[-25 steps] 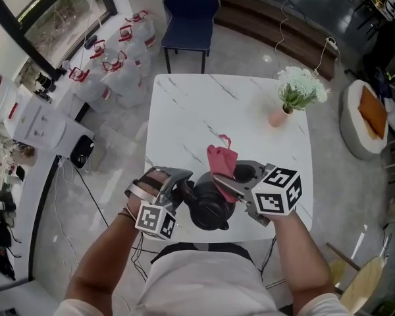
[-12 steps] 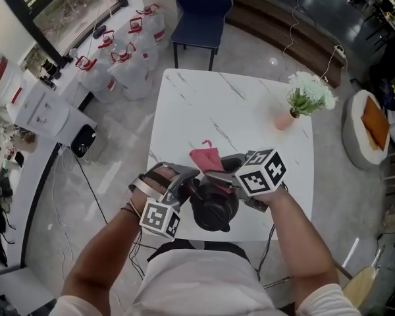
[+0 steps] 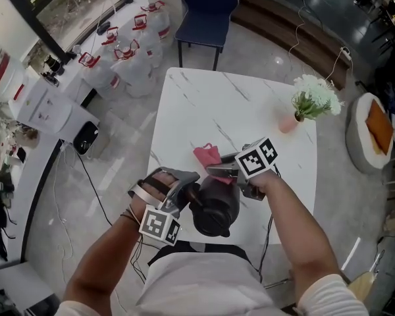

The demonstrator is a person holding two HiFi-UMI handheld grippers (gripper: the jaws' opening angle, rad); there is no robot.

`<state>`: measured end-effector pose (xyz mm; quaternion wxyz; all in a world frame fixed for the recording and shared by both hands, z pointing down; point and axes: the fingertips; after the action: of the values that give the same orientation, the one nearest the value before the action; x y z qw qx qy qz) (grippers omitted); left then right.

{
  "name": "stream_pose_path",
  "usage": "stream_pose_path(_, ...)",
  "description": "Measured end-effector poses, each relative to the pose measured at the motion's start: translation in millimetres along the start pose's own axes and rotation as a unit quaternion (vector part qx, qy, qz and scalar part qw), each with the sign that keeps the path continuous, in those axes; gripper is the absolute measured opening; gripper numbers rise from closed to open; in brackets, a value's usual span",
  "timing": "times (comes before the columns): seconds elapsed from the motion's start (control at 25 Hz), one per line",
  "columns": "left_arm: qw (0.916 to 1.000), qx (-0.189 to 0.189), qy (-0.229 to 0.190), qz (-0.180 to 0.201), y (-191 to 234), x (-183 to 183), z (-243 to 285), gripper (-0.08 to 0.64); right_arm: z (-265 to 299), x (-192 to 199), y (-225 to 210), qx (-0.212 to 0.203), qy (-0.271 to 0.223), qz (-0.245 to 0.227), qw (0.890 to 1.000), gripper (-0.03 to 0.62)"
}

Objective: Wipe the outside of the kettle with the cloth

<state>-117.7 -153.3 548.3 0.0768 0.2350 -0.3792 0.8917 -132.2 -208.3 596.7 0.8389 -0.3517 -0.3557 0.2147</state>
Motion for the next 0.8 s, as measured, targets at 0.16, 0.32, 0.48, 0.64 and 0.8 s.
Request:
stream_pose_path(0.16, 1.0, -0.004, 0.005, -0.004, -0.9, -0.3, -0.8, 0.143, 7.3, 7.0, -28.6, -0.002, -0.003, 0.039, 0.999, 0.127)
stream_pose_path(0.32, 0.9999, -0.006, 0.009, -0.012, 0.2, 0.7, 0.0, 0.143, 9.1, 12.2, -53.2, 0.011, -0.004, 0.053, 0.999, 0.127)
stream_pose_path(0.48, 0.9996, -0.008, 0.015, -0.023, 0.5, 5.8, -0.2, 0.143, 3.1, 8.8, -76.1, 0.097, -0.01, -0.013, 0.995, 0.126)
stream_pose_path(0.64, 0.9983, -0.01, 0.023, -0.052, -0.3, 13.3, 0.8, 0.144, -26.3, -15.6, -81.8, 0.181, -0.101, -0.063, 0.976, 0.124)
stream_pose_path(0.8, 0.9966, -0.003, 0.027, -0.077, 1.8, 22.8, 4.5, 0.144, -75.2, -27.2, -67.8, 0.21, -0.217, -0.019, 0.953, 0.124)
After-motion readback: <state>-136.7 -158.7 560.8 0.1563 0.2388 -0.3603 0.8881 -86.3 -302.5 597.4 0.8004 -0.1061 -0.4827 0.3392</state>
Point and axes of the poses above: the fingertips, and each gripper's own axes: z forward along the fingers, y to its left, x out of its underside, and after that the axes turned 1 degree about -y, right-handed
